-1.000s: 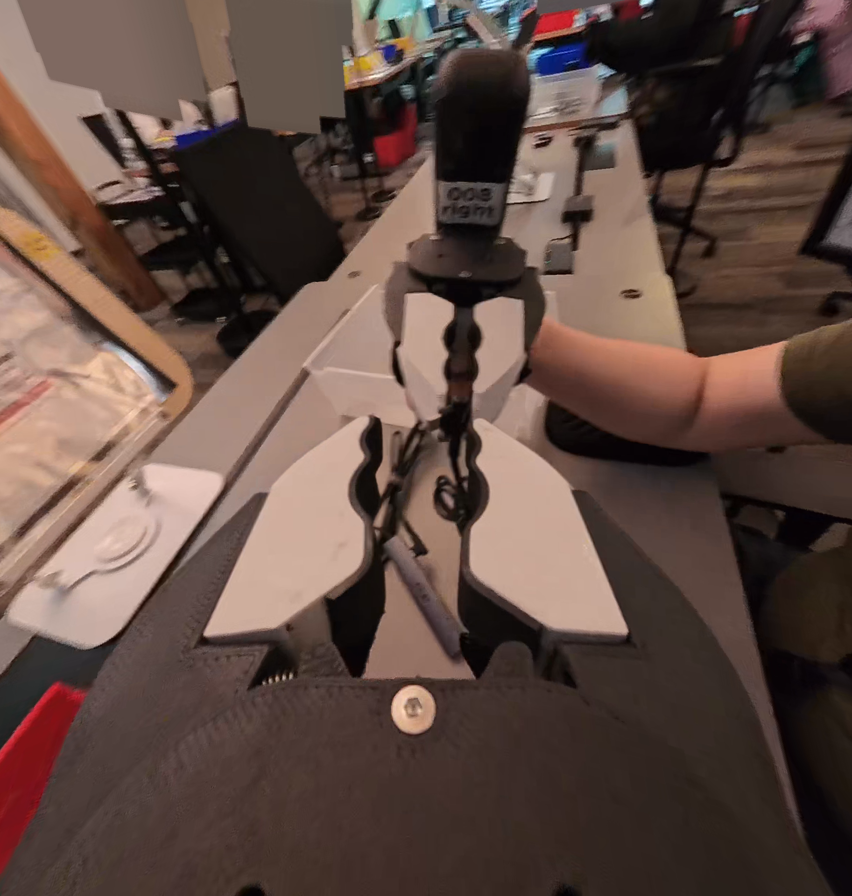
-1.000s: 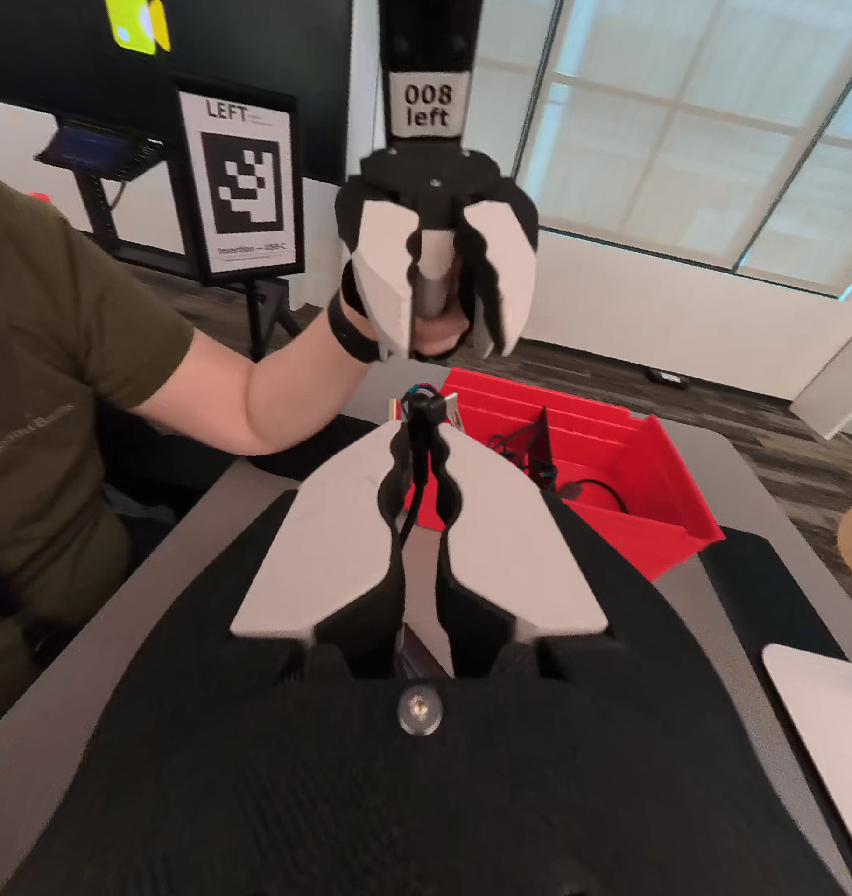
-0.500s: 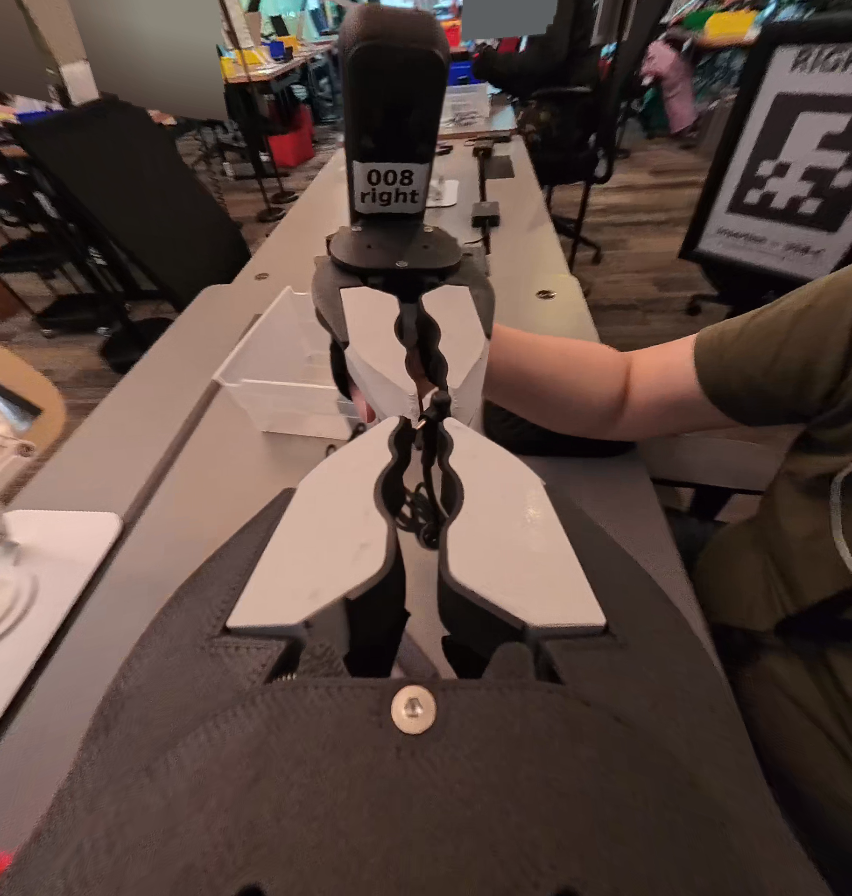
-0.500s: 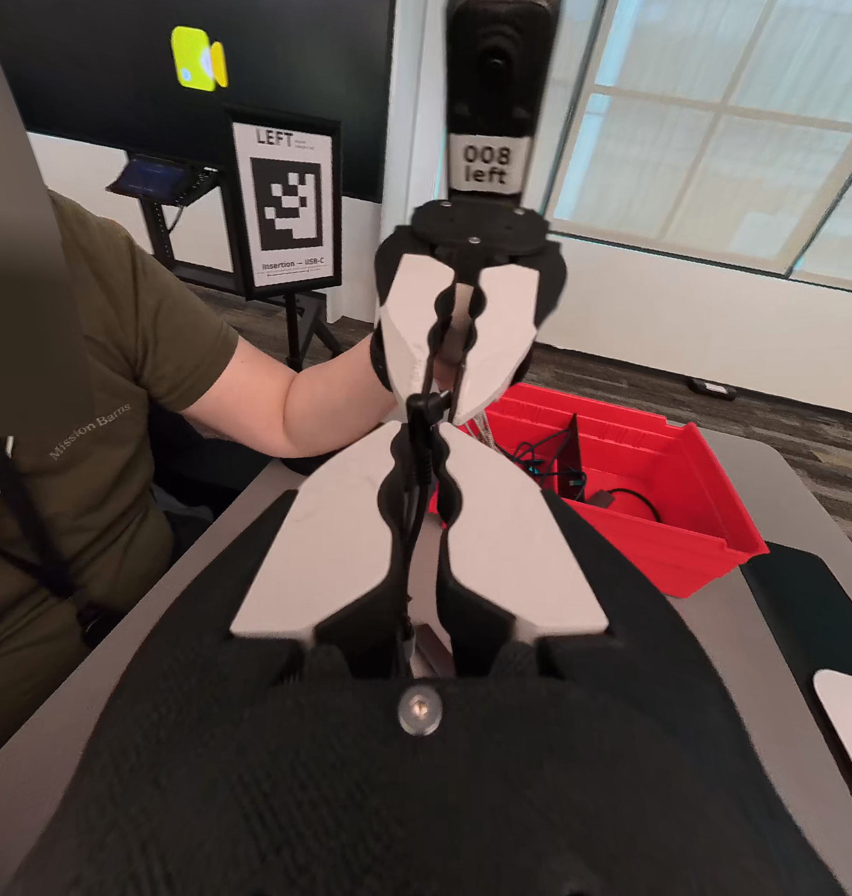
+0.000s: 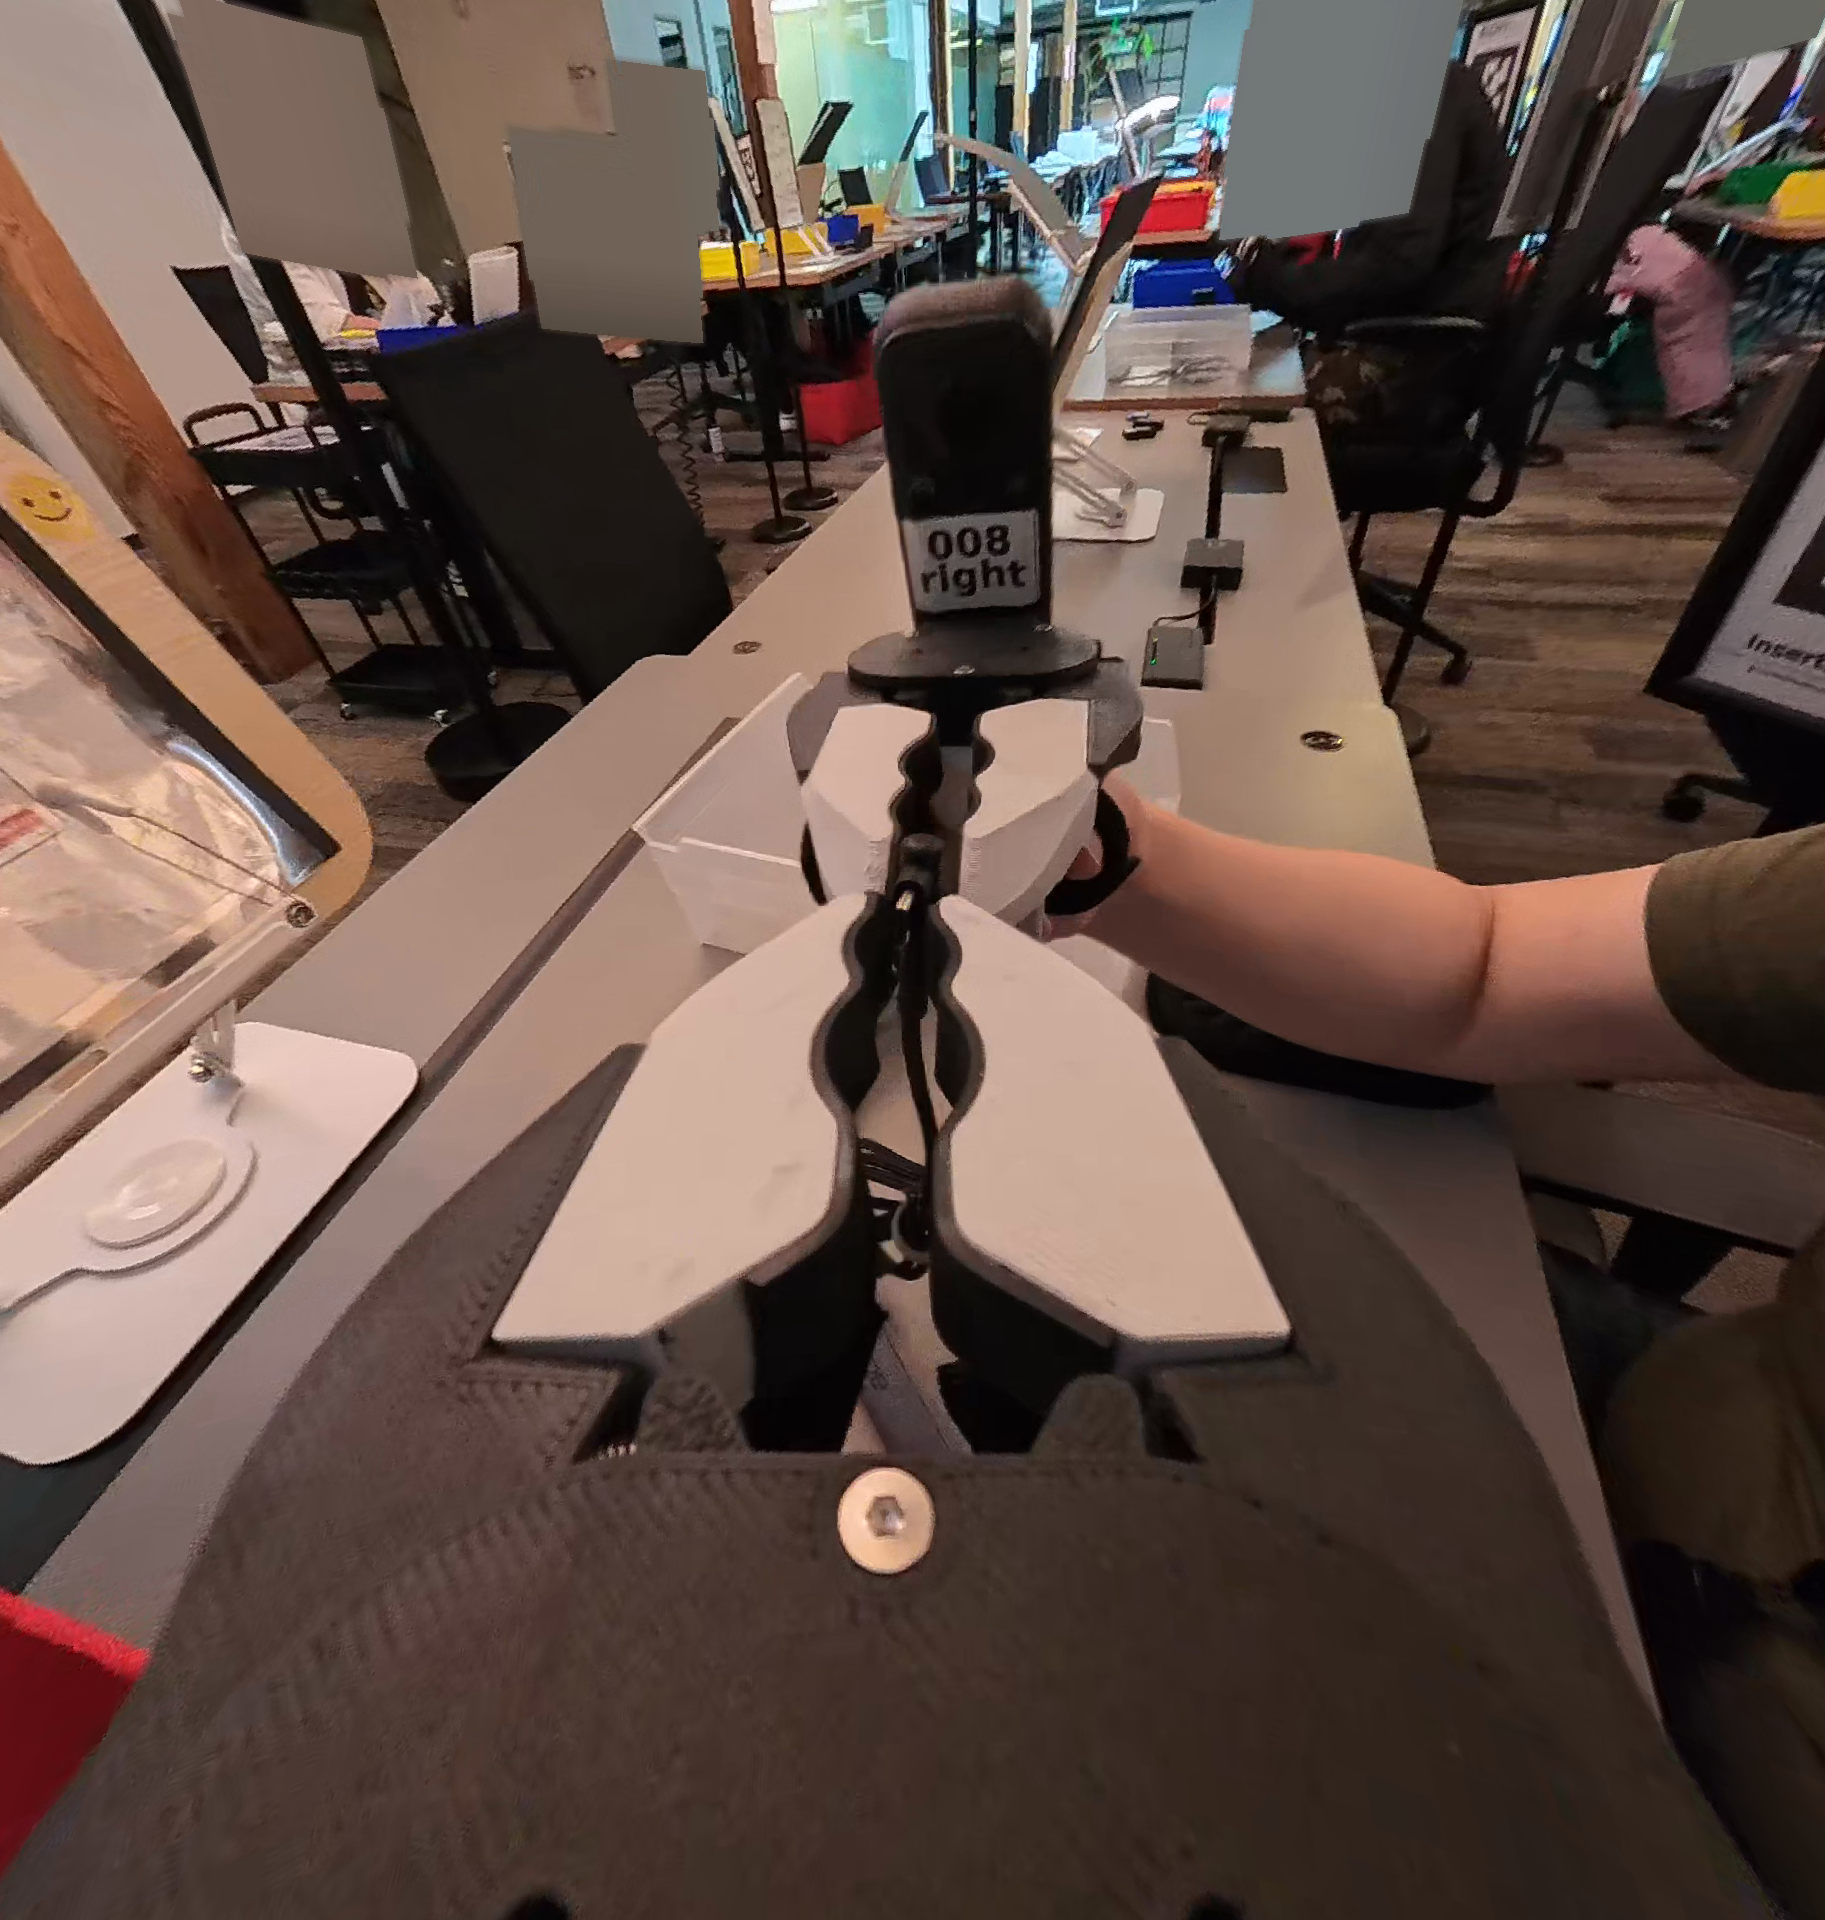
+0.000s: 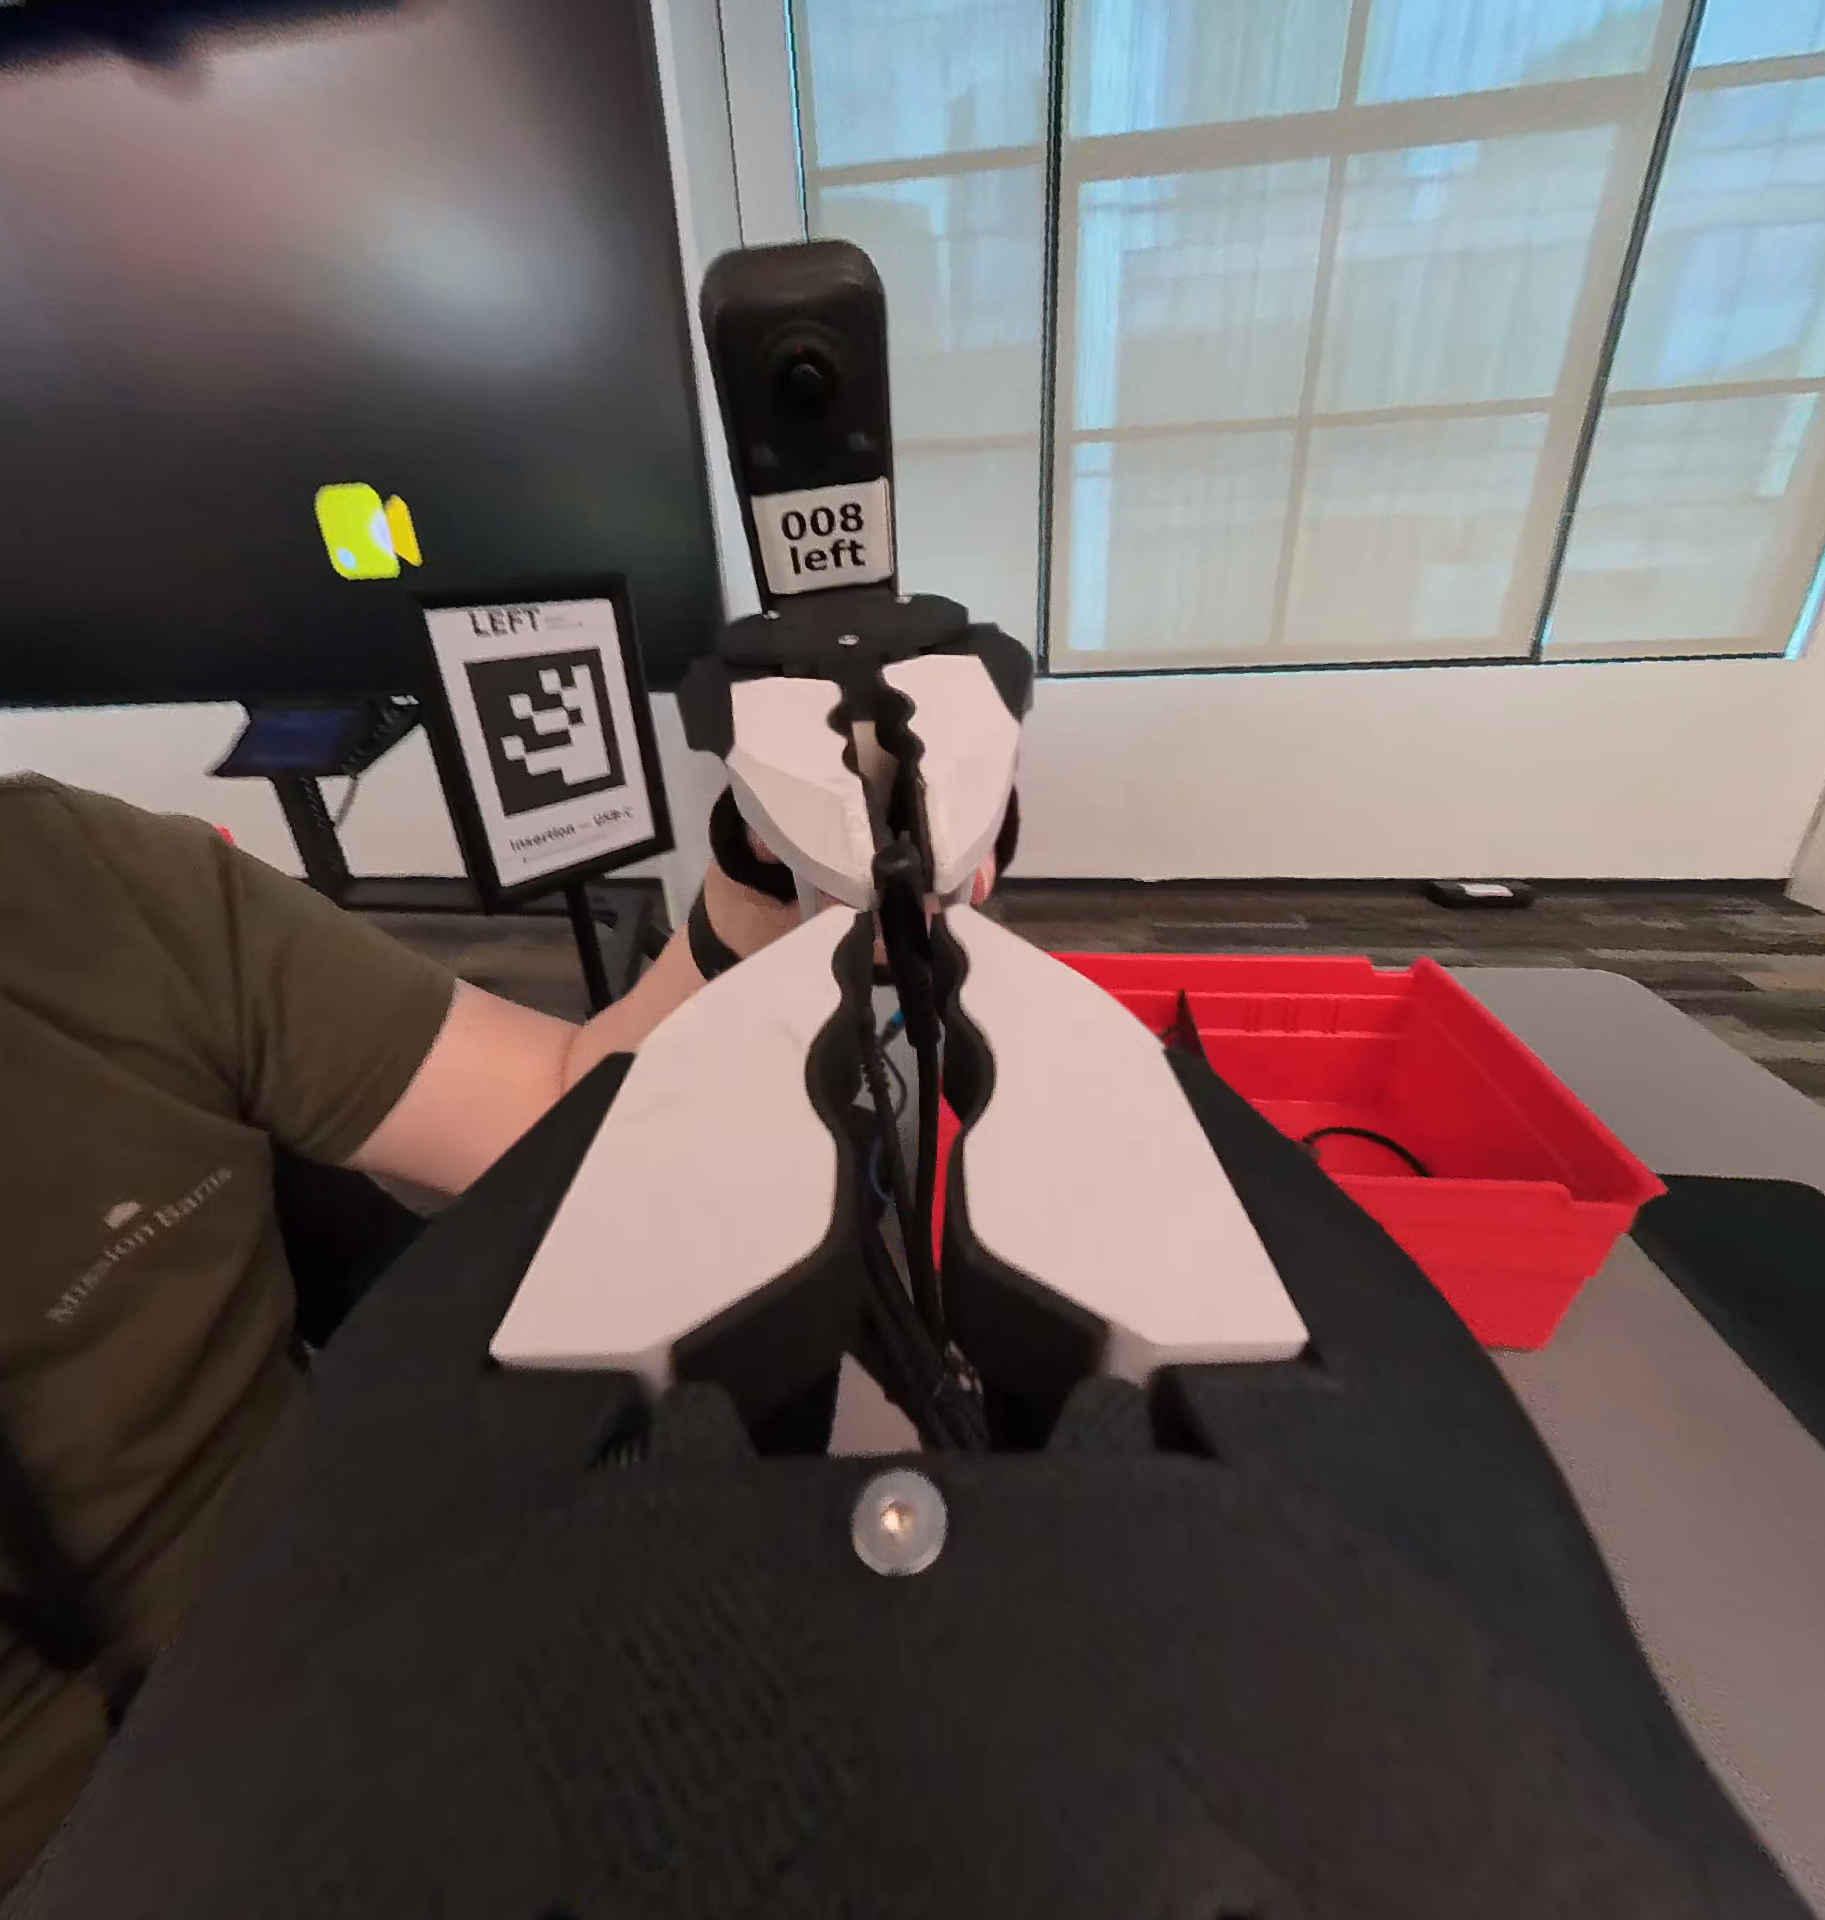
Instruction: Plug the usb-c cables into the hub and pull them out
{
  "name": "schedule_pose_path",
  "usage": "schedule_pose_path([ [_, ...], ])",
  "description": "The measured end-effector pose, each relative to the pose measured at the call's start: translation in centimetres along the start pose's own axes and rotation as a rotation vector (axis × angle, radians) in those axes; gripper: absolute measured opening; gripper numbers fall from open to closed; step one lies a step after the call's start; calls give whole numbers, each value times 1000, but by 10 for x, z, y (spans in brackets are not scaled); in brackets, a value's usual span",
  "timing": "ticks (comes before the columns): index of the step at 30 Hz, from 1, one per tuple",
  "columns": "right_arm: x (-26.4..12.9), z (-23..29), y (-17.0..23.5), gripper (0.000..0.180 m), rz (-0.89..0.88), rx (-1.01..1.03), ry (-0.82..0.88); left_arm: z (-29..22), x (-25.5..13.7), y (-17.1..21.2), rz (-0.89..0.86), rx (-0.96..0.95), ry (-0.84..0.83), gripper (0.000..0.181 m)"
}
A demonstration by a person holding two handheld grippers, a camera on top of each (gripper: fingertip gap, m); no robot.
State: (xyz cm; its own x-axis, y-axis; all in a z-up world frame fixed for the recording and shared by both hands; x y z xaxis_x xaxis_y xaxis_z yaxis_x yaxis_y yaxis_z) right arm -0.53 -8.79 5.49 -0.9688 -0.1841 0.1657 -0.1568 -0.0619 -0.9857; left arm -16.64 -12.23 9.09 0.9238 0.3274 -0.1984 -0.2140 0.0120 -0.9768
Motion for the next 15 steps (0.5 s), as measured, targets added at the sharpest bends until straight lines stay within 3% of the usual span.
schedule_pose_path([
  [3,1,0,-2,19,-89,49,-48,1,-1,0,5,-19,5,6],
  [5,0,-2,-3,8,-115,65,-29,2,-1,0,-7,-36,15,6],
  [15,-2,-6,-2,9,-68,91,28,6,3,4,12,-42,-21,6],
])
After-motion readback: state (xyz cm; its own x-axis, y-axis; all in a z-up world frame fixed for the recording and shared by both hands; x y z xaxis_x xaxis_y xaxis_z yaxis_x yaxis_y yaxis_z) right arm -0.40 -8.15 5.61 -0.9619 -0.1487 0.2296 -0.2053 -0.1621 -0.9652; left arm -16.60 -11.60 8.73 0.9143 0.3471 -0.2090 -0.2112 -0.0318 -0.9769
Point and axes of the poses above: each gripper's, where its closed fingertips meet, x out along the fingers, y out of its underside, z = x × y across the jaws, the point moved 9 cm from there along -x, back along the fingers, and after that the axes turned 4 degrees about -y, right-handed, at the moved point
